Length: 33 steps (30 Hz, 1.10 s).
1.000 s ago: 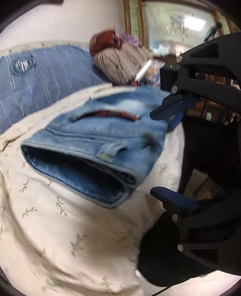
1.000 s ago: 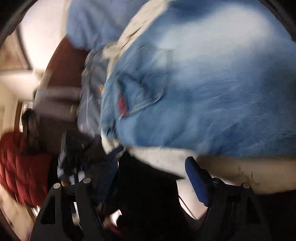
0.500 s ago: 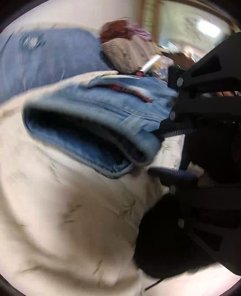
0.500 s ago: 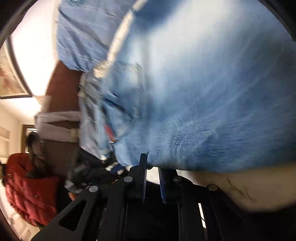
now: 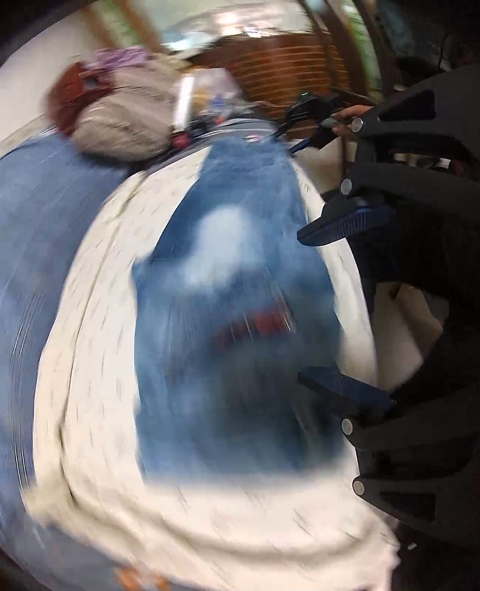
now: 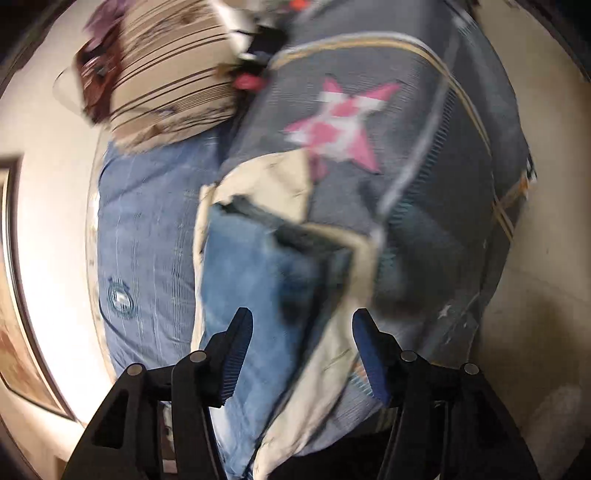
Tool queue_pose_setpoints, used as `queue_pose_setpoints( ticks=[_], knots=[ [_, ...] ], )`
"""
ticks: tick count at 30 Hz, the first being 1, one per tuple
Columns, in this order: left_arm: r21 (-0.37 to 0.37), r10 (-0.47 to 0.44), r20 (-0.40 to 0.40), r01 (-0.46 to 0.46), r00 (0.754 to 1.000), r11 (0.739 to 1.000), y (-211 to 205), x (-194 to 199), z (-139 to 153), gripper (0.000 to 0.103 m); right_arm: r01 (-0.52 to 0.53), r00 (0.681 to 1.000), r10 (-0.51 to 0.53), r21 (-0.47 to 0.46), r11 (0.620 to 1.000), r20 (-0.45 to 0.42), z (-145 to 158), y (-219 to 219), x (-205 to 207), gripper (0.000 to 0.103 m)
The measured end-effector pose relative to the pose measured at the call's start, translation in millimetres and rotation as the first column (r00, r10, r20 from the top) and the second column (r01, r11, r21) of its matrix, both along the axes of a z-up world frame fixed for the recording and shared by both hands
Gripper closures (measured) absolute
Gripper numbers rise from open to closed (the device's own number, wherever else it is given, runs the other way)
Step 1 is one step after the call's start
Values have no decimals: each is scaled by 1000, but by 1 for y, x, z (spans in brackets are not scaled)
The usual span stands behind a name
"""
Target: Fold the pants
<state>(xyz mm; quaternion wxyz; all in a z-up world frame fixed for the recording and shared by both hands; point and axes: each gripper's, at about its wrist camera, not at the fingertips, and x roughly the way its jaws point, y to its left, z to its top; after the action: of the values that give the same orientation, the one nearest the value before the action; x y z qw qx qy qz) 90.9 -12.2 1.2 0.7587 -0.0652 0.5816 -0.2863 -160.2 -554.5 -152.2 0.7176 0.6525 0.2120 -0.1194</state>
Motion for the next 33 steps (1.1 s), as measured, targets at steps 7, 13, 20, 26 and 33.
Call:
queue_pose_setpoints(
  ticks=[7, 13, 20, 26, 33],
  knots=[
    [108, -316, 3, 314, 949, 943, -196, 41, 9, 36, -43, 990, 48, -41, 998, 131, -4, -2, 24, 44],
    [128, -416, -44, 418, 908, 899, -339, 64, -10, 36, -69, 992, 81, -123, 990, 96, 8, 6, 23, 49],
    [204, -520, -53, 519, 852, 830, -436, 70, -46, 35, -112, 987, 133, -215, 970, 86, 16, 14, 34, 34],
    [213, -706, -36, 695, 708, 687, -469, 42, -60, 15, -48, 978, 78, -155, 987, 193, 1, 13, 21, 35],
    [269, -751, 68, 713, 656, 647, -468, 24, -61, 75, -55, 996, 69, -217, 975, 60, 7, 12, 25, 73]
  ],
)
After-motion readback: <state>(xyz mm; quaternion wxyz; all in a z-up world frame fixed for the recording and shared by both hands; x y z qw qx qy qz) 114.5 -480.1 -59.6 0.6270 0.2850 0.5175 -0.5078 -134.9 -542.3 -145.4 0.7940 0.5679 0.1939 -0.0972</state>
